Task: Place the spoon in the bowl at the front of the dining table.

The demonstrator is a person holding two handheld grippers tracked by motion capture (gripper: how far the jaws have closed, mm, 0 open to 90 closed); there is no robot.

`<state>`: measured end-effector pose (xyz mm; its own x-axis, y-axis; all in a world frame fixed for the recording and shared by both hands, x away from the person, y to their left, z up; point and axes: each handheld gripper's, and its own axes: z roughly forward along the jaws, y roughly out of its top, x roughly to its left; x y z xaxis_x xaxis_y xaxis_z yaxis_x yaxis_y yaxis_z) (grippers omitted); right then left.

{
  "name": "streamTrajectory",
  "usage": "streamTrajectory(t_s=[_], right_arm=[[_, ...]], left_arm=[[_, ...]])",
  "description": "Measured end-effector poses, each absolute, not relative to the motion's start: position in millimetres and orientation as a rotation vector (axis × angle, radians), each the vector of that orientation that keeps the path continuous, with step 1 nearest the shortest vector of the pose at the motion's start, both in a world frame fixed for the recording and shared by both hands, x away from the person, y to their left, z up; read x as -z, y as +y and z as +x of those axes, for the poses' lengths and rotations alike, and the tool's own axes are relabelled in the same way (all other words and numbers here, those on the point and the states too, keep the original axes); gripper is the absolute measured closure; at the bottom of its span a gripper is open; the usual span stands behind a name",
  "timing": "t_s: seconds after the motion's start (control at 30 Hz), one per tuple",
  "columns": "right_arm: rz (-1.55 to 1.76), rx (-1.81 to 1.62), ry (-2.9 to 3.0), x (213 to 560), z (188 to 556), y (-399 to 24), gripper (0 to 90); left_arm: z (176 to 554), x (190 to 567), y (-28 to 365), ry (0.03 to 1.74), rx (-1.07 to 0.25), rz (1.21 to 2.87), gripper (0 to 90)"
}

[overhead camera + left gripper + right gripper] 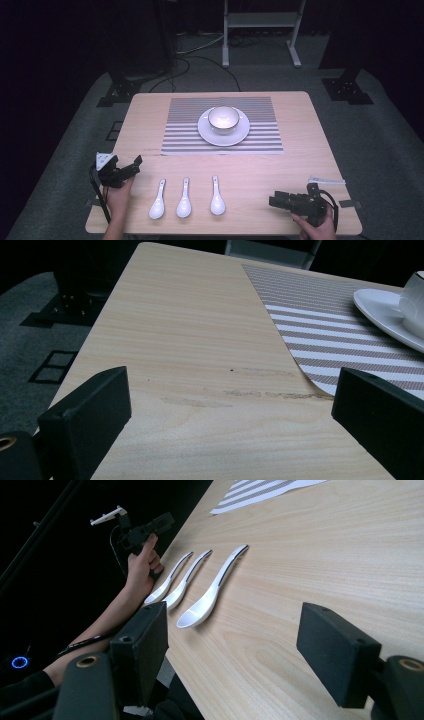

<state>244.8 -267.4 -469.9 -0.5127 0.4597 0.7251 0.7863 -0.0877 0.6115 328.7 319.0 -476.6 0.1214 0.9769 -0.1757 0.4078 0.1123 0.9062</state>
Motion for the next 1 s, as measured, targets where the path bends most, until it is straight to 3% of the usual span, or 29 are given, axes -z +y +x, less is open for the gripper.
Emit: streamTrajectory(t_s=[0.63,1.0], right_arm=[[-1.366,1.539,-1.957,470,254,-239,27.7],[-1.339,1.492,-1.959,471,274,-202,27.8]], left_arm=[[329,476,318,1.436,-0.765,1.466,1.3],[329,477,318,1.437,-0.763,1.463,1.3]])
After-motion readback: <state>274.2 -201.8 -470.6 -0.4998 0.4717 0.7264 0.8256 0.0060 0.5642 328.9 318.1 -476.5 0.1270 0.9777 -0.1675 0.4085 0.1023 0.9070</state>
